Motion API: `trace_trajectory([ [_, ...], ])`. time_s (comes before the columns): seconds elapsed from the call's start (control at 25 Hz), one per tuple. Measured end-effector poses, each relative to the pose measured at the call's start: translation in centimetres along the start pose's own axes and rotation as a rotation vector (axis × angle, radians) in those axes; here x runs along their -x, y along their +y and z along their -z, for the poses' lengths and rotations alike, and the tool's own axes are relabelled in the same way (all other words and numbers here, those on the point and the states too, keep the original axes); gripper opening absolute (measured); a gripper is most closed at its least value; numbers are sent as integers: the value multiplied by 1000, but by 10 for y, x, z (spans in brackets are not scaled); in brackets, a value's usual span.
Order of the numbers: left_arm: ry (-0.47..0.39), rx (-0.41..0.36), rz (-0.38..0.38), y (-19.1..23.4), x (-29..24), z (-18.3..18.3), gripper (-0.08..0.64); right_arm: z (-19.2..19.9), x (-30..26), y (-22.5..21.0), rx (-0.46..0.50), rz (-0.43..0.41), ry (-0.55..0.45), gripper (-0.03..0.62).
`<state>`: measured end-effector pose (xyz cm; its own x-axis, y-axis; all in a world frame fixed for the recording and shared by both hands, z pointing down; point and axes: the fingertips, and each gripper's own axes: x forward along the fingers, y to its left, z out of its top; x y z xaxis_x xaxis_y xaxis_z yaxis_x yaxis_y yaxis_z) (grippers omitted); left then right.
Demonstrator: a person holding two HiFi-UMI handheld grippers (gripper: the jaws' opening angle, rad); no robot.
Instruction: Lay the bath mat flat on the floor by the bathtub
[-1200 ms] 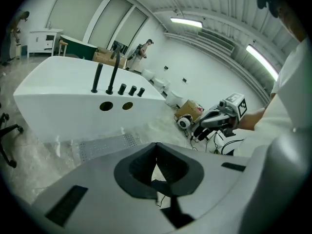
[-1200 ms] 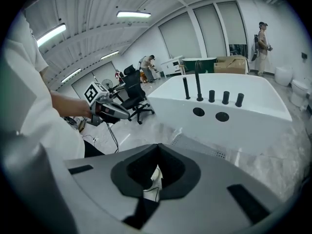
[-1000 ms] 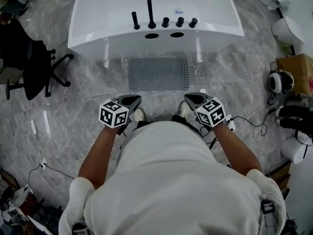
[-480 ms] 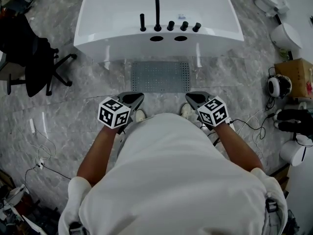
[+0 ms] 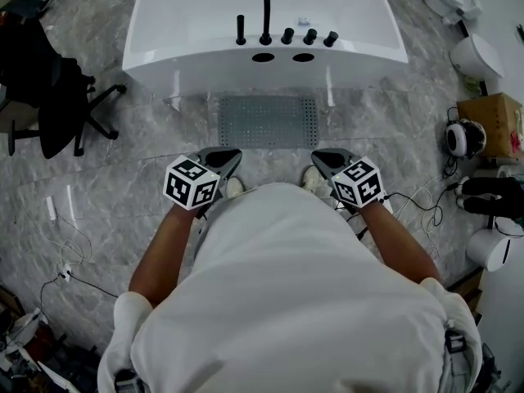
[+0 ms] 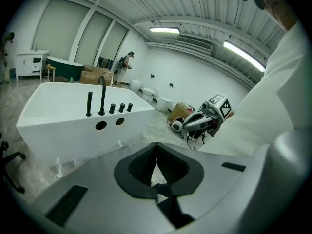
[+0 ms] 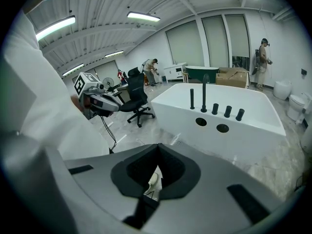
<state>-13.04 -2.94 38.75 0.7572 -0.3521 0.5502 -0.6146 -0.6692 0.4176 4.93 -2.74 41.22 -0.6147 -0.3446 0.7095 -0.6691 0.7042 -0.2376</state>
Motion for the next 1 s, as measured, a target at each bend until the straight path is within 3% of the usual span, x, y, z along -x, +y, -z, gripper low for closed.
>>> trace_trajectory([
  [1.0,27,9,-10,19,1,7,18,-5,-9,2,7,18,12,8],
])
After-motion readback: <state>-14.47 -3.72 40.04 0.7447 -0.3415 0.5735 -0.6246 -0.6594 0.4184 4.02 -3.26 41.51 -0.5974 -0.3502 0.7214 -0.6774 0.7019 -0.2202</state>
